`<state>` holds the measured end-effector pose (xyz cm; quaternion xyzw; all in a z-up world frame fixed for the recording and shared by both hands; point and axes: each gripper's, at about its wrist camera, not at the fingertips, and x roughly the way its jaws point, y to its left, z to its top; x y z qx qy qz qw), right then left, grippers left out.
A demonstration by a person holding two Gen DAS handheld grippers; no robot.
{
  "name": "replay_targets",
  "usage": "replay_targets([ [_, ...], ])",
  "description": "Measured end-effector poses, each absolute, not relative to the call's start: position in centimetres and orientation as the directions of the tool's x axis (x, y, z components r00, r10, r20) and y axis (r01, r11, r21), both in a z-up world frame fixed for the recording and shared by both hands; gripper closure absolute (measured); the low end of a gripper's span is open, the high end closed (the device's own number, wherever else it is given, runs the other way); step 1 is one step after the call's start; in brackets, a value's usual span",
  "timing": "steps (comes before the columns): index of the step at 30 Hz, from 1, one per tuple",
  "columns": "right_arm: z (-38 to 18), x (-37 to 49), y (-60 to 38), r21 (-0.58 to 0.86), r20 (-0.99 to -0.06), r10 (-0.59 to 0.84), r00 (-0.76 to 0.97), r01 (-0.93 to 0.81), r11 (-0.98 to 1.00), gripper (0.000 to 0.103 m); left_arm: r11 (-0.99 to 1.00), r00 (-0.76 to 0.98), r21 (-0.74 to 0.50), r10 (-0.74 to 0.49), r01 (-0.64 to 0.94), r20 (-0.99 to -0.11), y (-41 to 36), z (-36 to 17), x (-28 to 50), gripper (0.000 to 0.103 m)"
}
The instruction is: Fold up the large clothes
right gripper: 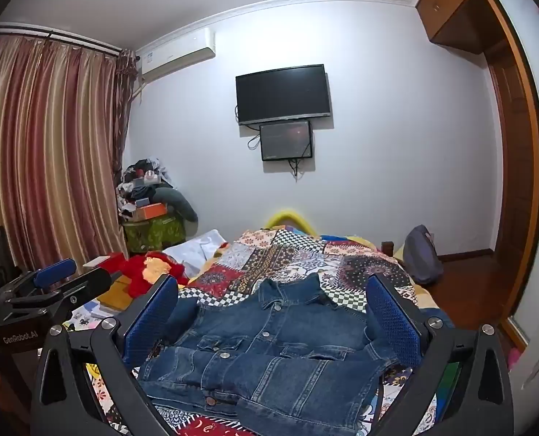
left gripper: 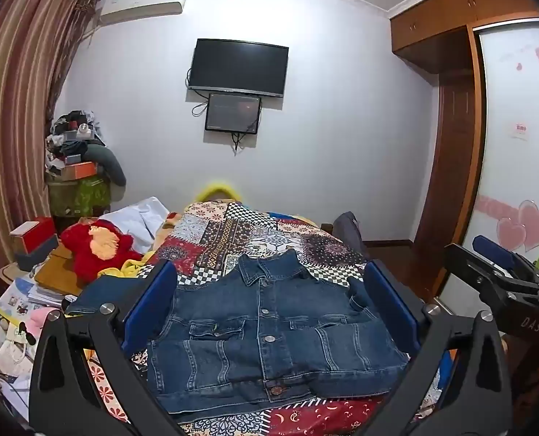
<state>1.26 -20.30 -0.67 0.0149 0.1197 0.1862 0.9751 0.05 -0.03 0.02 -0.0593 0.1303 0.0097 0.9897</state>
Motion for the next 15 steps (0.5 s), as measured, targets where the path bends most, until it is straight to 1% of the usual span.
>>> replay_targets([
  [15,-0.85,1.33,-20.39,0.073,-0.229,0.364,0.903,-0.357,0.931,0.0,0.992,0.967,-0.12,0.004,-0.035,-0.254,-0.36,-0.21,-0.16,0.0],
])
